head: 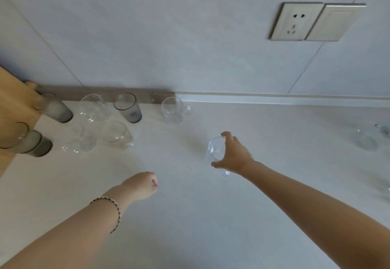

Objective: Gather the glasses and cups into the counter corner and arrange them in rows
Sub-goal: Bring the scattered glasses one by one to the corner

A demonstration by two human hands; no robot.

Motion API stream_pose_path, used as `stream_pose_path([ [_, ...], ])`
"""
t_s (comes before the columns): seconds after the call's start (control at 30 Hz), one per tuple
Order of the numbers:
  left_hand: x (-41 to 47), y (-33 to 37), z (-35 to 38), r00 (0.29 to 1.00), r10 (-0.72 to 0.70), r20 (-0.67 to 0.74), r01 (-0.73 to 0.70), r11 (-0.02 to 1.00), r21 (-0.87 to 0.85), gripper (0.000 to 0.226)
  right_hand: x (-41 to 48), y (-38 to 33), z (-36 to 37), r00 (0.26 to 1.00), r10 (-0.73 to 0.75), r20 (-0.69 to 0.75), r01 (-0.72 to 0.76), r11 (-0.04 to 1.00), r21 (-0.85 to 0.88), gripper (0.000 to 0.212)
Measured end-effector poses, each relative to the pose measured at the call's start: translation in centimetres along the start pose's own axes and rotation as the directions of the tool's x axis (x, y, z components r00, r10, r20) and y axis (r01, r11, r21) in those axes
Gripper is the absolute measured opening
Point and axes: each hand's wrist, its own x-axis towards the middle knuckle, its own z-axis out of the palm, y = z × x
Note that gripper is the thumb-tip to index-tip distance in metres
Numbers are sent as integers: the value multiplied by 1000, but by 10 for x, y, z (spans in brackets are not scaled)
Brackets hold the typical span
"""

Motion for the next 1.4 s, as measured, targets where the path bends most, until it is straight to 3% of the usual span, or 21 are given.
stream_pose_path([
  [0.33, 2, -114, -36, 999, -29, -24, 28, 999, -38, 7, 67, -132, 64, 996, -81, 31, 84, 992, -92, 87],
  [0.67, 7, -124, -27, 1000, 25, 11, -25, 999, -29, 7, 68, -128, 85, 1000, 20, -17, -21, 997, -68, 97],
  [0.73, 7, -110, -25, 999, 47, 24, -47, 999, -6, 7, 58, -110, 83, 998, 62, 11, -61, 994, -89, 89],
  [0.9, 6, -41, -18, 991, 132, 39, -134, 988, 74, 9, 16, -35, 62, 960, 152, 234, -137, 987, -82, 65],
  [1.03, 4, 41, -4, 971, 226, 79, -236, 959, 158, 10, -27, 46, 31, 947, 204, 250, -189, 979, -80, 47],
  [1.23, -4, 187, 39, 933, 330, 142, -358, 890, 284, 6, -108, 191, -33, 936, 321, 147, -328, 944, 24, 39],
  [1.4, -19, 305, 77, 896, 417, 154, -445, 837, 319, 27, -160, 308, -91, 888, 441, -126, -446, 895, -12, 38],
])
